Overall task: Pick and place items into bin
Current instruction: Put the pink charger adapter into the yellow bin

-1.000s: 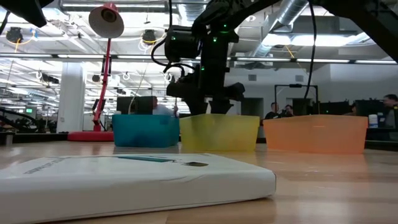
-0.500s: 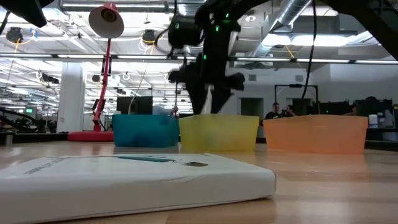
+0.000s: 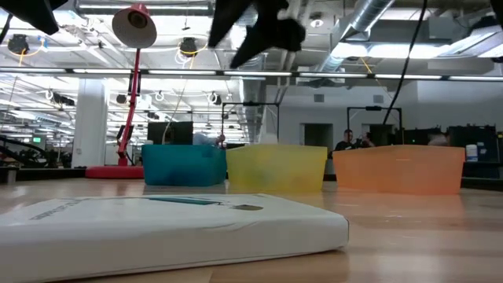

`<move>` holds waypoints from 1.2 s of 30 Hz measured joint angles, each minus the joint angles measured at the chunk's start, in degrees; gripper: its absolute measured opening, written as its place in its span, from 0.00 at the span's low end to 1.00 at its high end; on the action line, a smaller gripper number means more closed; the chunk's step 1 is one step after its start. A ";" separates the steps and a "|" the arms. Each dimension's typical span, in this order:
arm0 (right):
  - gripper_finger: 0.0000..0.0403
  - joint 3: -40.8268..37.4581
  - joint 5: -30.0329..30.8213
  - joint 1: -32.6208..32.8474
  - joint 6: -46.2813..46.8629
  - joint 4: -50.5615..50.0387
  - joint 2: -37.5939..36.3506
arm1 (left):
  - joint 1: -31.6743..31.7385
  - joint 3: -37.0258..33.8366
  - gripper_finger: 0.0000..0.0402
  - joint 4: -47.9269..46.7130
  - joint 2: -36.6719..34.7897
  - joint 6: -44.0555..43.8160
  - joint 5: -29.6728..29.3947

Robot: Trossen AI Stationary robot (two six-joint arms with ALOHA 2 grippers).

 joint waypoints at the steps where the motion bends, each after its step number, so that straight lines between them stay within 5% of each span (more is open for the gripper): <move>1: 0.51 -0.03 0.13 1.78 0.81 0.30 0.00 | -0.02 0.00 0.65 0.00 0.00 -0.01 -0.01; 8: 0.51 -0.06 5.09 10.42 0.95 2.63 0.49 | 0.00 -0.01 0.65 -0.01 -0.02 -0.01 0.10; 18: 0.51 0.43 9.66 14.40 0.86 4.56 -3.90 | -0.02 0.00 0.65 -0.01 -0.02 0.36 0.32; 28: 0.51 0.41 10.81 15.17 -0.89 3.97 -4.42 | 0.11 0.00 0.65 1.39 0.00 0.65 -8.93; 31: 0.51 0.40 11.00 15.11 -0.57 4.20 -3.56 | 0.15 0.00 0.65 4.11 -0.02 -6.21 -3.77; 36: 0.51 0.36 12.31 15.44 -0.70 3.85 -3.54 | -0.46 0.00 0.65 6.23 0.37 -6.74 15.26</move>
